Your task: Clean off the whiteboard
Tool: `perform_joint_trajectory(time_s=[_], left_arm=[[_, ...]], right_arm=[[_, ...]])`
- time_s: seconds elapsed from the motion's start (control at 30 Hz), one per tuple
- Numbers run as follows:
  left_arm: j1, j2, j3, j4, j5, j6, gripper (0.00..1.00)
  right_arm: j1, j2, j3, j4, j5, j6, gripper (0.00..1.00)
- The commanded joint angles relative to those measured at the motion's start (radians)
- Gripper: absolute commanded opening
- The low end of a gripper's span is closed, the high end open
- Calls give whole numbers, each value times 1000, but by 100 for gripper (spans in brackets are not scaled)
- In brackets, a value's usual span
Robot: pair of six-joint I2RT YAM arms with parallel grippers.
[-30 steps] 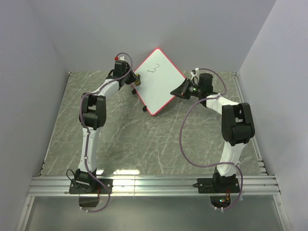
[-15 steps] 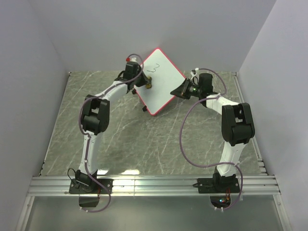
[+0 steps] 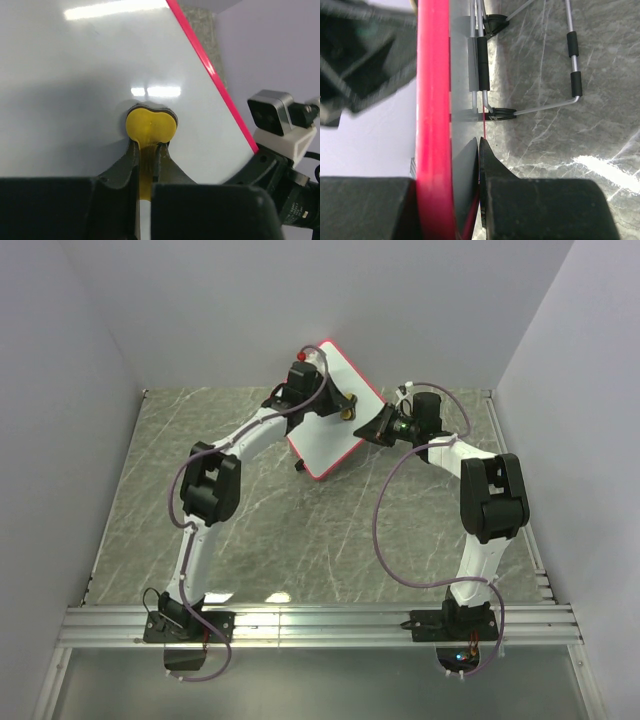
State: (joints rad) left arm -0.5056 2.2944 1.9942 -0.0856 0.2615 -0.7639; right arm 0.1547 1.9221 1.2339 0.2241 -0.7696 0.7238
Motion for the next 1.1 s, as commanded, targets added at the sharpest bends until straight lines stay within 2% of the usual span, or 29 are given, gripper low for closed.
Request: perform_joint_trajectory(time_s=[0.0,0.2,0.37,0.57,0.87,1.07], left_arm=[[74,101,44,-37,5,0,0],[203,246,253,-72,12,-51,0],[234,284,256,-68,11,-32,0],[234,280,213,-30,41,-28,0],[188,268,342,4,269,28,0],[134,180,235,-13,326,51,0]], right_arm=[[65,-11,-4,-137,-91,23,0],[95,-21,19,-250,-89,-69,0],[111,-32,3,-264,-89,-87,0],[140,-21,10,-293,-88,-110,0],[230,-37,26,-358,-71,-162,0],[273,-34,47,-387,-73,-187,0]])
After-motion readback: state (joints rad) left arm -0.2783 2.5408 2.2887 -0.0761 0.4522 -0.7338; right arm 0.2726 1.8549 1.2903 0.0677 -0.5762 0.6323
